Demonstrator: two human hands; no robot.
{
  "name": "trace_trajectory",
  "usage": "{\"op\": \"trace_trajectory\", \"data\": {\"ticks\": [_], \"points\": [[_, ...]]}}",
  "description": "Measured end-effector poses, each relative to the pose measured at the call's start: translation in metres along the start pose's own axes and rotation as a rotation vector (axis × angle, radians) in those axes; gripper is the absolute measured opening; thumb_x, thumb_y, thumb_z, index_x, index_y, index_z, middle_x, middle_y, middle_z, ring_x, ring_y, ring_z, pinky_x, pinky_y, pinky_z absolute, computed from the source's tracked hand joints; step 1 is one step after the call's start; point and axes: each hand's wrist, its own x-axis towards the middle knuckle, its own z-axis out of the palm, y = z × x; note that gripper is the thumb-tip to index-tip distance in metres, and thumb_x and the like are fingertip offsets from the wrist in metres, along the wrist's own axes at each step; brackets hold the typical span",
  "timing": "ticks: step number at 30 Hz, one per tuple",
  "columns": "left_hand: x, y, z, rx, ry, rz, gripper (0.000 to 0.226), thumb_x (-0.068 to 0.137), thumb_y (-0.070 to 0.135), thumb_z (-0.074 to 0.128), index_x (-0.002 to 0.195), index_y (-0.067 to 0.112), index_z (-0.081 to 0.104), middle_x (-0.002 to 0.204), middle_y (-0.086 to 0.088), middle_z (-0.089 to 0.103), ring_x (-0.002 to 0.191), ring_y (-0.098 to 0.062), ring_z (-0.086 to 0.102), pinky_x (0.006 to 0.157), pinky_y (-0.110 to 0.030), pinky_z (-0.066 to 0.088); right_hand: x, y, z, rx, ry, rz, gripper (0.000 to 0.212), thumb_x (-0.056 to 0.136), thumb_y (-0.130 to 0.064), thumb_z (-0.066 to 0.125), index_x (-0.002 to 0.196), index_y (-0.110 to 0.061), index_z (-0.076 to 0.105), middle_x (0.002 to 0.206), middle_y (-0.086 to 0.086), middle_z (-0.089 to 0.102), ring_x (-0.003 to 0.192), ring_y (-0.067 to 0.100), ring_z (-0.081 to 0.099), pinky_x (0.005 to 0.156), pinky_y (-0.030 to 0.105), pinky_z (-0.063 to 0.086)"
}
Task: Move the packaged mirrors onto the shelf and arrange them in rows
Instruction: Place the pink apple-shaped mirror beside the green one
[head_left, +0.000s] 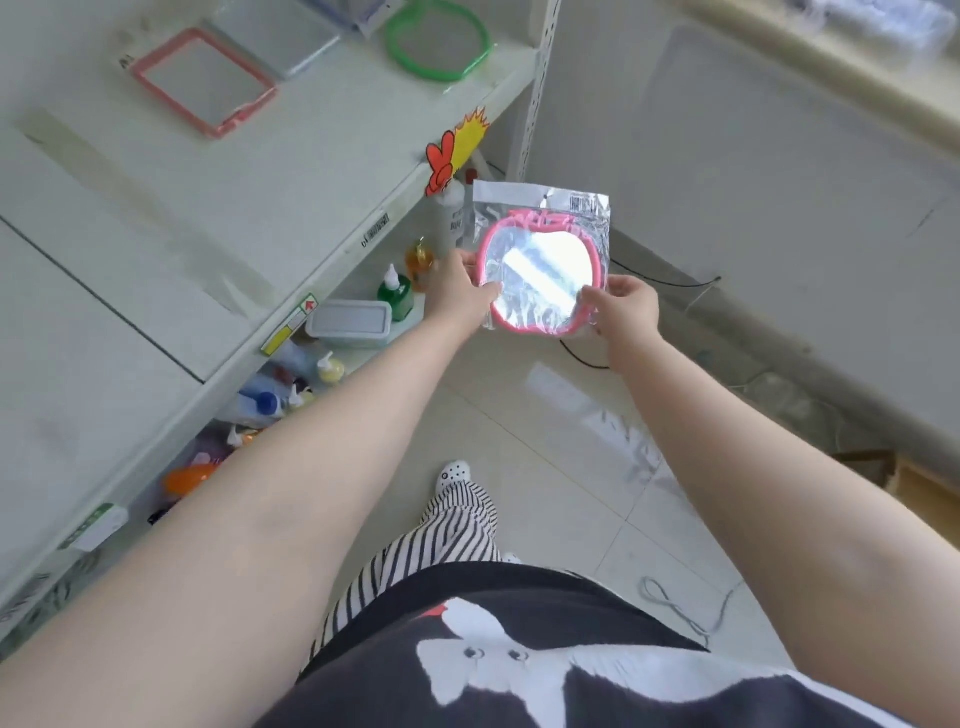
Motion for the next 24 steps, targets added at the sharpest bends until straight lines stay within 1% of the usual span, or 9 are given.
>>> {"op": "trace_trajectory", "data": {"ticks": [2,6,13,15,17,19,21,22,24], "points": [[0.022,0.008,-0.003,-0.021,0.000,-0.008,0.029,0.090,0.018,0.060,0.116,0.011,0.050,0.103,0.001,0.058,0.093,-0.018,0.060,0.068,-0.021,0.046,0.015,-0.018,0.006,-0.001,0.021,-0.018,0.031,0.079,-0.009,0.061,0.109,-0.013,0.064,0.108,0.003,0.066,0.090,0.022,0.063,0.084,0.040,0.055],[0.064,0.022,-0.010,-0.019,0.031,-0.009,0.019,0.092,0.018,0.055,0.110,0.012,0.055,0.105,-0.004,0.064,0.096,-0.022,0.064,0.085,-0.036,0.053,0.044,-0.046,0.018,0.023,0.052,-0.029,0.034,0.078,-0.006,0.058,0.110,-0.012,0.065,0.101,0.002,0.066,0.082,0.020,0.062,0.076,0.034,0.054],[0.118,0.037,-0.008,-0.059,0.151,-0.047,0.015,0.089,0.020,0.058,0.103,0.016,0.060,0.094,0.003,0.065,0.085,-0.025,0.065,0.079,-0.041,0.054,0.102,-0.087,0.036,-0.023,-0.003,-0.102,0.031,0.078,-0.010,0.061,0.108,-0.014,0.066,0.102,0.005,0.069,0.084,0.022,0.068,0.073,0.033,0.055],[0.133,0.046,-0.005,-0.079,0.202,-0.062,0.015,0.088,0.018,0.059,0.103,0.015,0.061,0.094,0.003,0.065,0.083,-0.020,0.063,0.082,-0.038,0.053,0.124,-0.102,0.040,-0.043,-0.045,-0.120,0.030,0.075,-0.012,0.062,0.104,-0.014,0.067,0.100,0.007,0.070,0.084,0.023,0.069,0.076,0.035,0.058],[0.149,0.056,-0.003,-0.085,0.249,-0.070,0.019,0.087,0.015,0.061,0.106,0.011,0.062,0.097,-0.001,0.067,0.084,-0.016,0.061,0.081,-0.032,0.051,0.147,-0.118,0.045,-0.054,-0.089,-0.136,0.023,0.072,-0.012,0.061,0.093,-0.019,0.067,0.095,0.007,0.072,0.084,0.025,0.071,0.081,0.041,0.059],[0.164,0.066,-0.001,-0.111,0.294,-0.101,0.020,0.088,0.014,0.061,0.107,0.008,0.062,0.095,0.000,0.065,0.082,-0.015,0.059,0.070,-0.024,0.047,0.168,-0.136,0.050,-0.074,-0.140,-0.163,0.019,0.072,-0.011,0.062,0.087,-0.022,0.065,0.092,0.005,0.072,0.083,0.024,0.071,0.082,0.044,0.059],[0.175,0.075,0.002,-0.145,0.354,-0.125,0.019,0.088,0.014,0.061,0.106,0.009,0.062,0.092,0.002,0.062,0.080,-0.015,0.058,0.062,-0.019,0.043,0.187,-0.157,0.053,-0.110,-0.194,-0.186,0.021,0.075,-0.011,0.062,0.093,-0.021,0.067,0.093,0.003,0.072,0.084,0.022,0.071,0.082,0.041,0.059],[0.179,0.079,0.003,-0.158,0.389,-0.135,0.018,0.088,0.014,0.061,0.105,0.009,0.063,0.092,0.003,0.062,0.081,-0.015,0.059,0.065,-0.020,0.044,0.197,-0.166,0.055,-0.131,-0.220,-0.199,0.025,0.076,-0.011,0.062,0.099,-0.019,0.068,0.094,0.003,0.072,0.084,0.021,0.071,0.082,0.041,0.060],[0.185,0.082,0.004,-0.187,0.454,-0.159,0.017,0.087,0.014,0.062,0.103,0.010,0.063,0.092,0.002,0.063,0.084,-0.016,0.061,0.077,-0.027,0.050,0.211,-0.181,0.062,-0.178,-0.283,-0.240,0.029,0.078,-0.011,0.062,0.106,-0.016,0.068,0.095,0.005,0.072,0.079,0.021,0.070,0.080,0.041,0.060]]}}
